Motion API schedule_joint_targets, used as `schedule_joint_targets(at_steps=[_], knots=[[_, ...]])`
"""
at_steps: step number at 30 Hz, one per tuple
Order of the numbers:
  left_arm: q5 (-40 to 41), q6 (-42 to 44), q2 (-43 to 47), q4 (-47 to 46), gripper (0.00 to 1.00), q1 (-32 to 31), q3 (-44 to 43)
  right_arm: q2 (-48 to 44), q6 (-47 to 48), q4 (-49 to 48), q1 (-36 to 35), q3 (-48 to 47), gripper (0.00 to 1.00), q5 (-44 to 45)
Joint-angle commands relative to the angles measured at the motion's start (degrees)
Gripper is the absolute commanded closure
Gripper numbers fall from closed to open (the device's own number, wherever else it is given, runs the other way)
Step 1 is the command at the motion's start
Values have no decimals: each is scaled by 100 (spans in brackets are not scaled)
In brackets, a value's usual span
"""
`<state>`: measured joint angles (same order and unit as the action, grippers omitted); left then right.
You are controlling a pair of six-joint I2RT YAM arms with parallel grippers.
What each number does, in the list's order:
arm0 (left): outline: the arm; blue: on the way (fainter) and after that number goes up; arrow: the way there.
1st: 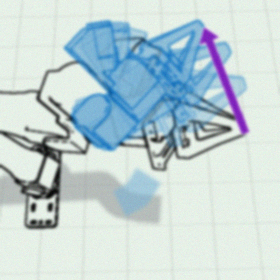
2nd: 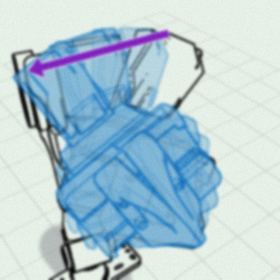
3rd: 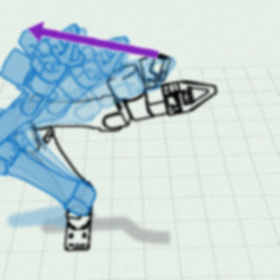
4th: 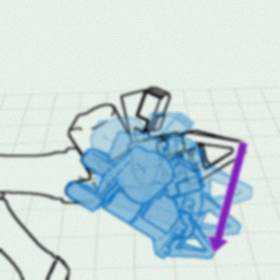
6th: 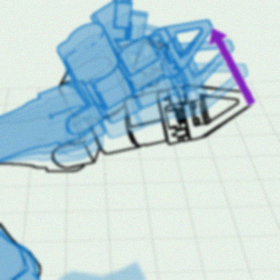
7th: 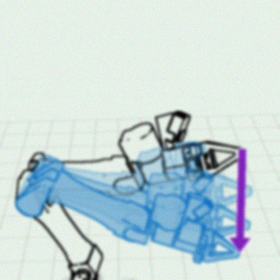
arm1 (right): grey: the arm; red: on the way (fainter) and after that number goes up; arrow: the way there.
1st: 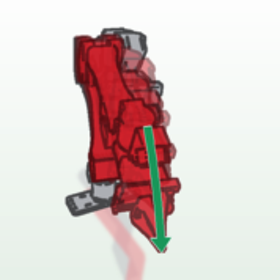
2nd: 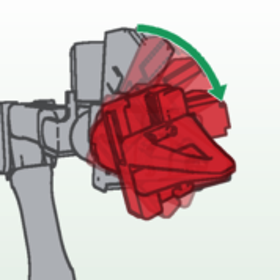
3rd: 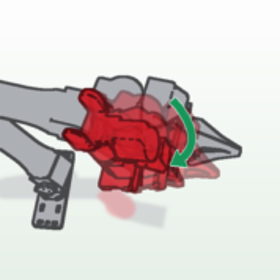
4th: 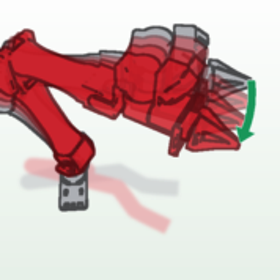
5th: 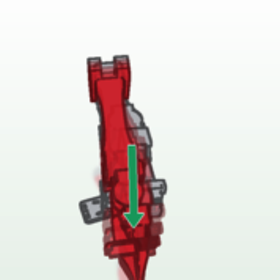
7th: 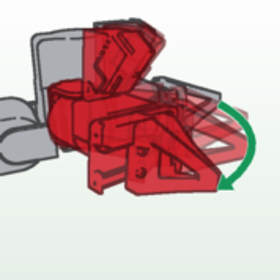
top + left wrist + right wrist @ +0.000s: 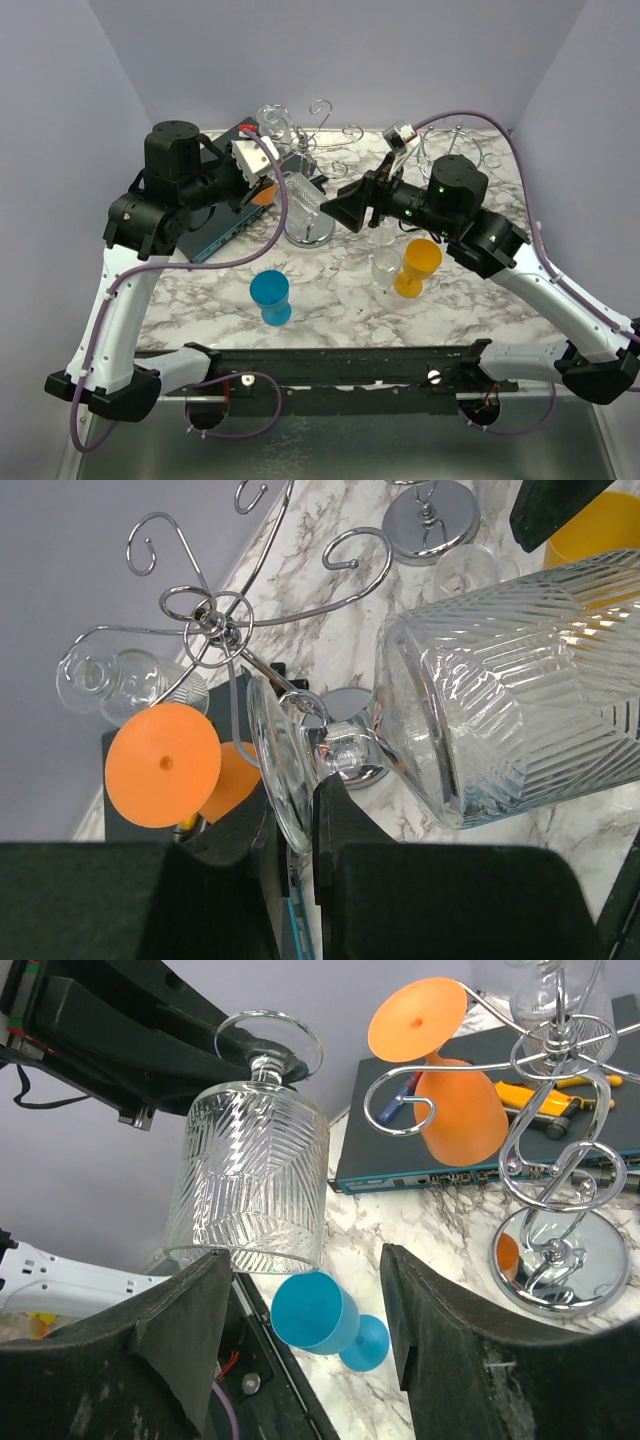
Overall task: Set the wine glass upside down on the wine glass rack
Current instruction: Turn the wine glass upside down at the wine rack.
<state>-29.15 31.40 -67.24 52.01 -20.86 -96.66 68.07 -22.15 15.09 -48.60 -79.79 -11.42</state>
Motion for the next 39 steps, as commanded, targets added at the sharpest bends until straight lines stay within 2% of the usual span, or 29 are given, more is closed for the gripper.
schedule_joint_targets(at_steps=[1, 18, 28, 34, 39], knots=[[-58, 657, 203, -387, 100, -32, 112, -11, 9, 194, -9, -38, 32, 32], [-310, 1984, 671, -943, 100, -32, 776, 7, 46, 345, -9, 152, 23, 67], [-249, 2450, 797, -1022, 100, -32, 809, -79, 145, 526, -9, 306, 18, 151], [-417, 3287, 1073, -1268, 100, -33, 1213, -296, 349, 763, -10, 53, 1, 447], [-836, 4355, 1500, -1583, 100, -38, 1835, 18, 405, 449, -9, -209, 0, -371]])
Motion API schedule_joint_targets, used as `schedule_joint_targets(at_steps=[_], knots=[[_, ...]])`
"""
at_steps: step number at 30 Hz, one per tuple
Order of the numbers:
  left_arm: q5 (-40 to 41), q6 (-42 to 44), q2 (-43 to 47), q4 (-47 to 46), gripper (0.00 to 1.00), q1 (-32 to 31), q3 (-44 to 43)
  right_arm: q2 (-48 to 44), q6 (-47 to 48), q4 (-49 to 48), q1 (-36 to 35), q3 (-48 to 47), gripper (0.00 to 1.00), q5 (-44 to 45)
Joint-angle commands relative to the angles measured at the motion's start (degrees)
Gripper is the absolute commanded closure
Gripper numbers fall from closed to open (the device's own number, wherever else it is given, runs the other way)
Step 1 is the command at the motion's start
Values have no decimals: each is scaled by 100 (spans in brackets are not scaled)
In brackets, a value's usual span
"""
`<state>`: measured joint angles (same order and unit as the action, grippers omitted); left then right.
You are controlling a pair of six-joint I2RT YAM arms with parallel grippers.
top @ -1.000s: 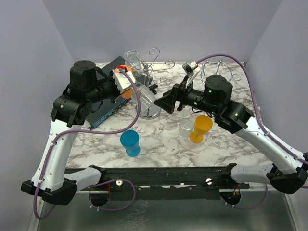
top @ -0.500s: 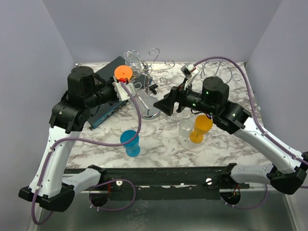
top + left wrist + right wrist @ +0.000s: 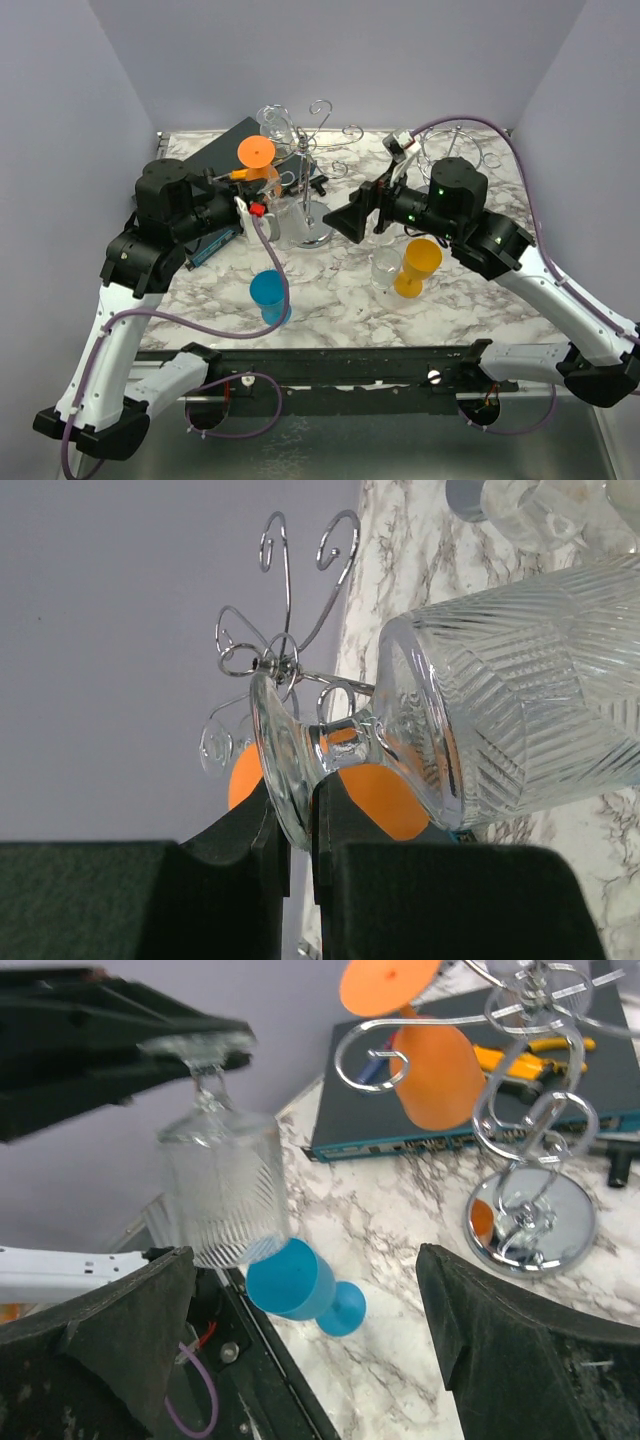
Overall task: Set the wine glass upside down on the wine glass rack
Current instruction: Turn the wine glass upside down at the wine rack.
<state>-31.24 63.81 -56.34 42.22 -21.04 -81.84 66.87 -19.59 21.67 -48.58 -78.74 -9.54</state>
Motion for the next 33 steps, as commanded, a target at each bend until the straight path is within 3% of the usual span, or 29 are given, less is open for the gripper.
schedule_joint_targets(at_steps=[1, 9, 17, 33], knots=[[-679, 1284, 467, -639, 100, -23, 436, 213, 150, -332, -11, -317, 0, -760], [-855, 1885, 744, -760, 100, -23, 682, 709, 236, -1363, -11, 52, 0, -1858], [-1137, 2454, 800, -766, 100, -21, 928, 1154, 468, -1704, -20, 95, 0, -1992], [-1422, 2322, 805, -1221, 100, -23, 994, 1659, 731, -2059, -30, 17, 0, -2309]])
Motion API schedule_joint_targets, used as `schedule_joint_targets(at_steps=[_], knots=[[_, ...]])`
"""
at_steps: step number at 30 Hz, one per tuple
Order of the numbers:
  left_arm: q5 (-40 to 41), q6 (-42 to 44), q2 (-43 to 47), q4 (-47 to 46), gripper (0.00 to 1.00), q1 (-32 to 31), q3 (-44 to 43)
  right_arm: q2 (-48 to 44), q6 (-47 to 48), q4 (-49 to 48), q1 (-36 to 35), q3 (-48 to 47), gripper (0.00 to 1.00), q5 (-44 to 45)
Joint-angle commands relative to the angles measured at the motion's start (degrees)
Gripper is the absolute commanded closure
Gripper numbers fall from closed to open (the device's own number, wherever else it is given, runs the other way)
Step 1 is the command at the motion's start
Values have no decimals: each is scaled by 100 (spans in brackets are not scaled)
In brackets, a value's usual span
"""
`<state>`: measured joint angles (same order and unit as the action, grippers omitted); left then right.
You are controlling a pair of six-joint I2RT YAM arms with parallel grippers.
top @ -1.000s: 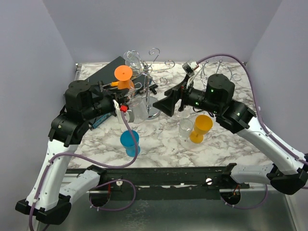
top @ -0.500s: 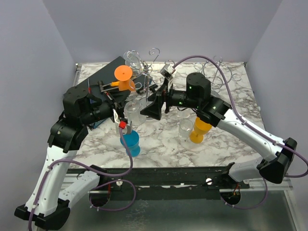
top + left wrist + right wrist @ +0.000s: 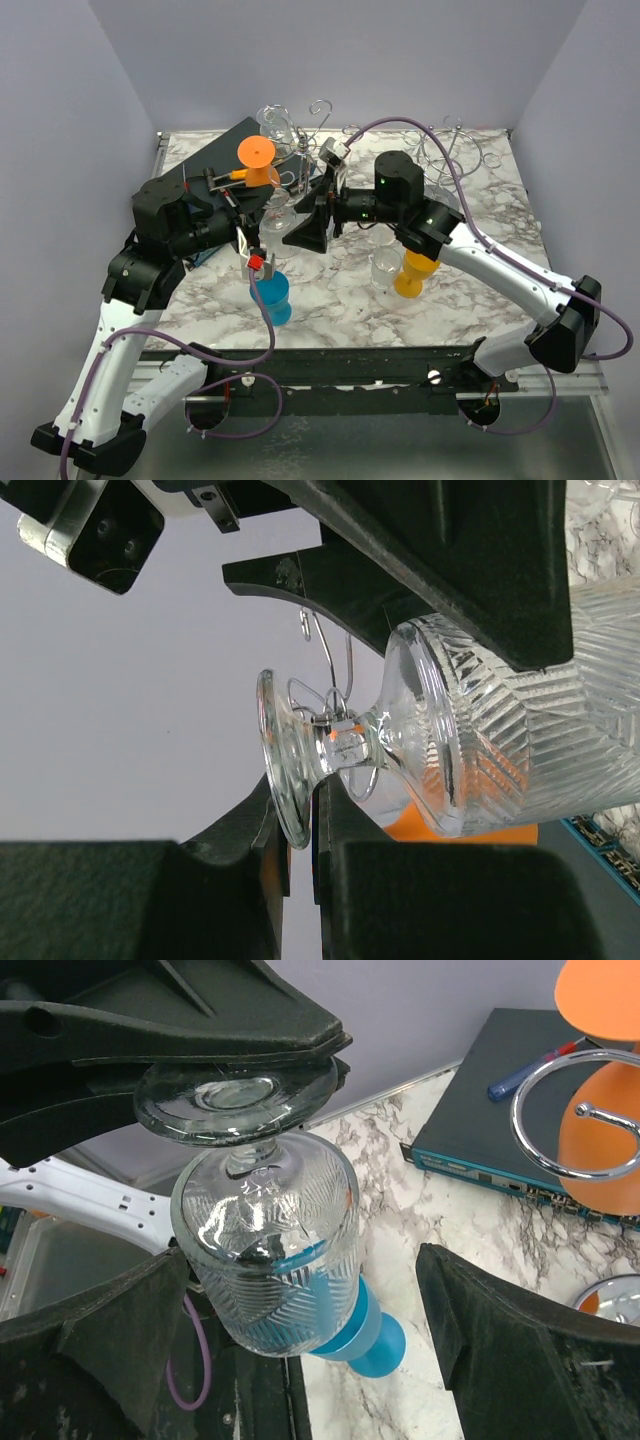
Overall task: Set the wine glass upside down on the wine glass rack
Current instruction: Turn the wine glass upside down at the wine rack.
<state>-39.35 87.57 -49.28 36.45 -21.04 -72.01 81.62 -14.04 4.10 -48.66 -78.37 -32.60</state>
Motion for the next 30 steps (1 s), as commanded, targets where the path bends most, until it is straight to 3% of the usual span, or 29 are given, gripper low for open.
schedule_joint_targets(at_steps=[1, 16, 24, 30], knots=[[-634, -52, 102, -654, 100, -23, 29, 211, 174, -321, -20, -28, 0, -16], [-601, -64, 282, -753, 100, -23, 193, -52, 140, -608, -20, 363, 10, -71], [-621, 45, 340, -807, 100, -17, 273, -205, 133, -437, -20, 346, 1, -65], [-615, 27, 358, -1142, 100, -23, 354, -169, -133, -764, -20, 645, 0, -192]])
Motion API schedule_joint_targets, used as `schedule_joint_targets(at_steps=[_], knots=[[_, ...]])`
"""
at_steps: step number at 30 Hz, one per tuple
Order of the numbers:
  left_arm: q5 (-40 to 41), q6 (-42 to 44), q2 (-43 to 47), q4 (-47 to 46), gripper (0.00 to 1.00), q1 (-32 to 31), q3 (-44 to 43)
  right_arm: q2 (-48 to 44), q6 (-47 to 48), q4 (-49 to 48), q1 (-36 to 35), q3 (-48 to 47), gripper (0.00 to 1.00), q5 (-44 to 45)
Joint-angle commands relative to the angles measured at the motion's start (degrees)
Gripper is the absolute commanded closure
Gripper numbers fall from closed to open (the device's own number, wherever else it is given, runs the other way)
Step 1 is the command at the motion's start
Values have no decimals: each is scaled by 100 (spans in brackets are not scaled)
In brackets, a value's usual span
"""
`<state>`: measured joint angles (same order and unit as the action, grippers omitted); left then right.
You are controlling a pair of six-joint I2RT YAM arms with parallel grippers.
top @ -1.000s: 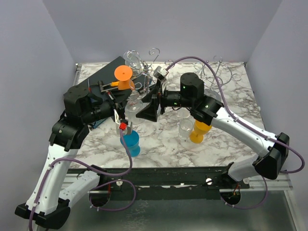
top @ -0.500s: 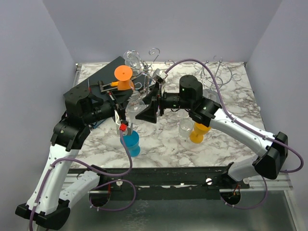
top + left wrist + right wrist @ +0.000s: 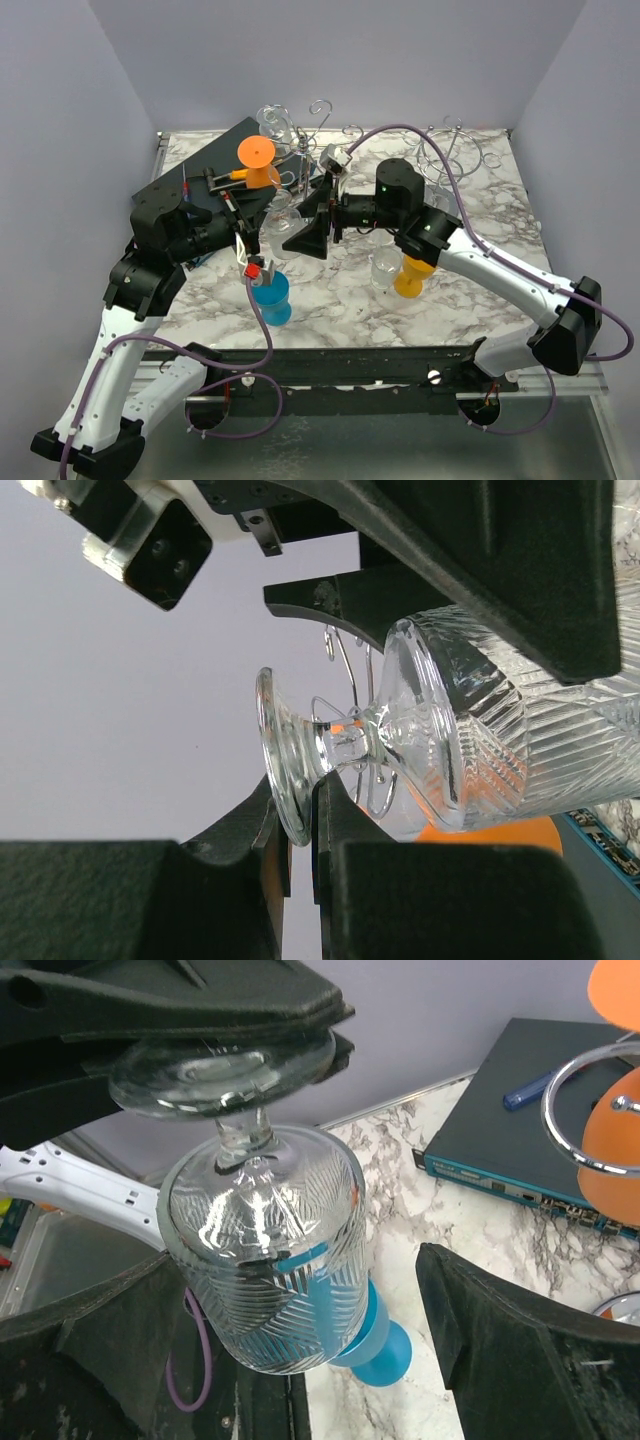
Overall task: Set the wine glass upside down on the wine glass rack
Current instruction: Turn the wine glass upside down at the wine rack.
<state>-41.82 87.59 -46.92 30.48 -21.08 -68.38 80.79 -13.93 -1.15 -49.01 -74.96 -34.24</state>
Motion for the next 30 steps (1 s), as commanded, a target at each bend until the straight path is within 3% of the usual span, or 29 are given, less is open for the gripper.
schedule_joint_targets(at_steps=[1, 13, 20, 25, 30], knots=[[-358, 17, 122, -557, 100, -17, -9, -93, -174, -347, 15, 372, 0, -1], [-235, -200, 78, -696, 100, -19, 26, 72, -146, -1257, -167, 644, 0, 422], [-146, -346, 101, -816, 100, -19, 110, 90, -15, -2188, -407, 1112, 1, 1161], [-64, -421, 99, -842, 100, -17, 142, -1, -61, -2788, -407, 1464, 14, 1329], [-103, -470, 178, -843, 100, -20, 291, -138, -69, -3288, -410, 1752, 35, 1495]])
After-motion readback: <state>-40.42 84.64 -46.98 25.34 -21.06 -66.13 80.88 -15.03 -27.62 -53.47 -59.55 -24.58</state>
